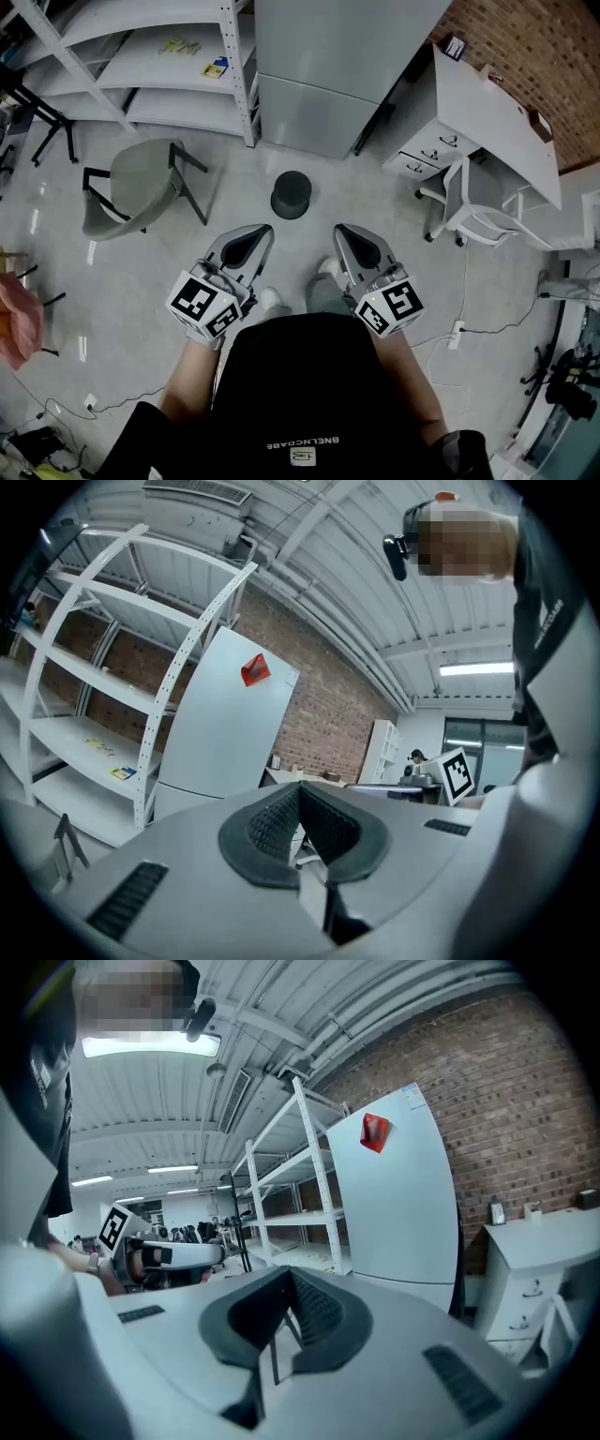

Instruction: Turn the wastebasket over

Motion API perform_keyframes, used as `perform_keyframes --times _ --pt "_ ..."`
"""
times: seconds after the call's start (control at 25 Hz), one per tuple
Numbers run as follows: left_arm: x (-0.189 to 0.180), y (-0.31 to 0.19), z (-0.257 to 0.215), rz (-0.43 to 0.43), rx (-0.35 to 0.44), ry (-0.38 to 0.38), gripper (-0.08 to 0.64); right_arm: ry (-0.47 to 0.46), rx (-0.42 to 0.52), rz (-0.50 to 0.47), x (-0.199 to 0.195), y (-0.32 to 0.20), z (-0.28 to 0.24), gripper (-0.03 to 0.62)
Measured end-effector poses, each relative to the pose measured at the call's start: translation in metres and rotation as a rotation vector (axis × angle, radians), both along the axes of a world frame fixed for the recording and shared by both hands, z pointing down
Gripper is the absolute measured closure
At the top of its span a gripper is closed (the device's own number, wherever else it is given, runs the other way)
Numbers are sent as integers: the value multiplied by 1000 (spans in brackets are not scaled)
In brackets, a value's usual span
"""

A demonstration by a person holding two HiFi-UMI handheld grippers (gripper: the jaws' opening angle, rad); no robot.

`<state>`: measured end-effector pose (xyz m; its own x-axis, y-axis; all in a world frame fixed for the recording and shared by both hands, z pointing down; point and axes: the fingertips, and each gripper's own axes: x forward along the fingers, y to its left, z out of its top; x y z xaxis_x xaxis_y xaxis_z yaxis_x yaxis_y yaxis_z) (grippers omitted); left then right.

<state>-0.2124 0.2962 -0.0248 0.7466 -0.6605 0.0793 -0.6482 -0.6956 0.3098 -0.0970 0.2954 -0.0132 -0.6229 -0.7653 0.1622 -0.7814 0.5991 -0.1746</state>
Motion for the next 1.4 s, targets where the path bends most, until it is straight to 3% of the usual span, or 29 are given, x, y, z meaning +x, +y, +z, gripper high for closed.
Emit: perform_keyframes --times 0.36,0.52,0.88,1.24,1.4 --pt "28 -74 25 -107 -63 -34 546 -65 -59 -13 58 -88 26 581" --pt "56 -120 42 -148 -93 -102 546 -107 -90 -23 91 -142 45 581" --pt "72 -195 85 -260 -211 -170 545 -129 -245 -56 127 -220 99 580" --pt "39 -247 159 -190 -354 -177 541 -48 -409 -4 106 -259 173 568" --pt "17 -271 205 -119 -442 -146 465 2 -474 30 83 -281 213 527"
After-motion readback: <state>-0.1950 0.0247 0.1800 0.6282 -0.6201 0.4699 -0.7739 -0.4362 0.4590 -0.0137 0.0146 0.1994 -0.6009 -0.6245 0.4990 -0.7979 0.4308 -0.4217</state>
